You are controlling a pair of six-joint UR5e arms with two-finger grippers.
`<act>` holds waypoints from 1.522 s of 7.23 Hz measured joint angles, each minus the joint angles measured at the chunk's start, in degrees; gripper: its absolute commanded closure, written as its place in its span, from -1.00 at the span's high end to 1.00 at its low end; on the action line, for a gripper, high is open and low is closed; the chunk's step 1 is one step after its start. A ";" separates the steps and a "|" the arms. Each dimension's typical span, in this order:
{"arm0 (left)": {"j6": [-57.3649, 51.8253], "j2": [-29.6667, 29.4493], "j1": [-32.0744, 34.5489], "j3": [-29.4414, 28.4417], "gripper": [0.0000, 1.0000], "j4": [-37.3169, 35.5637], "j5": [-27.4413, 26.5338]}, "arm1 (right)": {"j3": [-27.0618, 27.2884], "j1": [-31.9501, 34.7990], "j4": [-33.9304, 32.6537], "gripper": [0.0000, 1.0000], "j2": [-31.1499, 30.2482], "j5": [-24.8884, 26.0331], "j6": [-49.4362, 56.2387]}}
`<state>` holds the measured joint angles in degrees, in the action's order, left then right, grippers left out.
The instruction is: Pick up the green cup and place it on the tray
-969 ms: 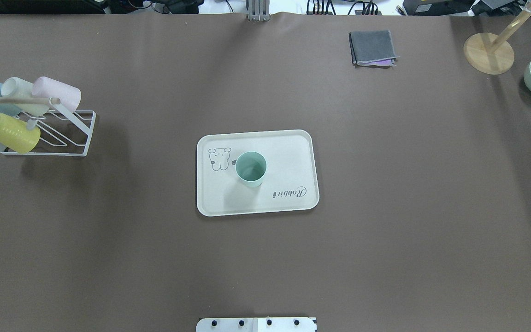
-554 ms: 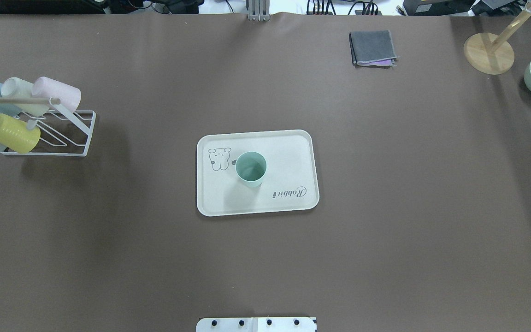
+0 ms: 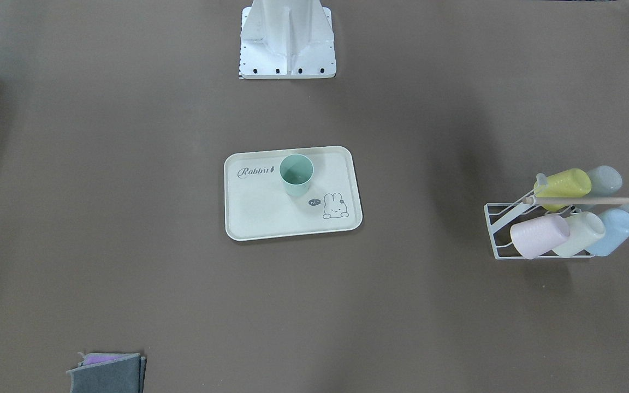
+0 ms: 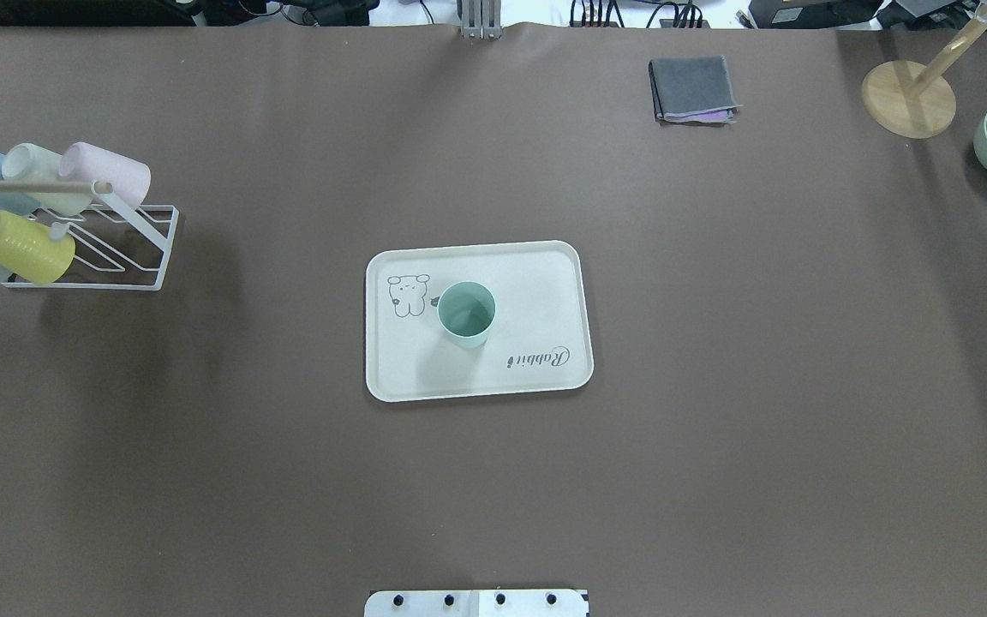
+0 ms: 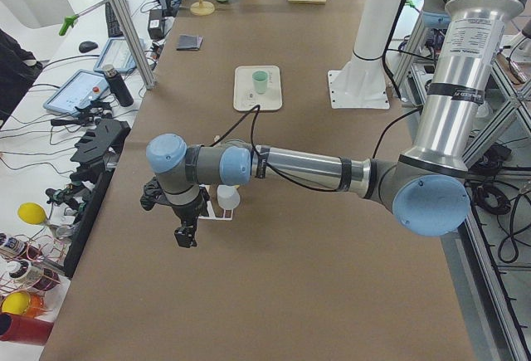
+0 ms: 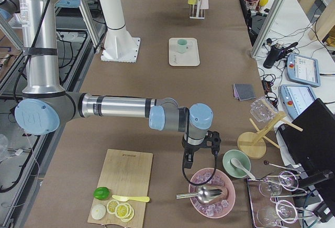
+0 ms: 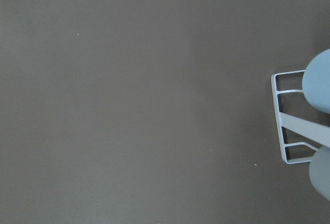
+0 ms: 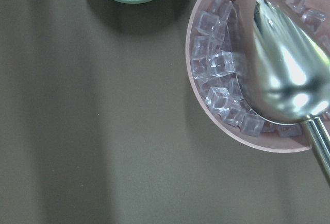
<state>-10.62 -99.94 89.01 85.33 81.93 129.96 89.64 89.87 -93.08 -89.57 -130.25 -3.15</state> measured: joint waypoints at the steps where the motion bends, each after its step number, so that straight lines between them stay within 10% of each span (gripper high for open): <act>1: -0.18 1.97 0.27 0.00 0.96 0.36 0.10 | -0.04 -0.02 0.00 1.00 0.00 0.00 0.01; 11: 0.23 5.94 0.87 0.18 0.96 2.54 0.21 | -0.08 -0.30 0.00 1.00 -0.04 0.00 0.08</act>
<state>-10.39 -93.99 89.88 85.51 84.46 130.17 89.56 89.57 -93.08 -89.61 -130.25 -3.08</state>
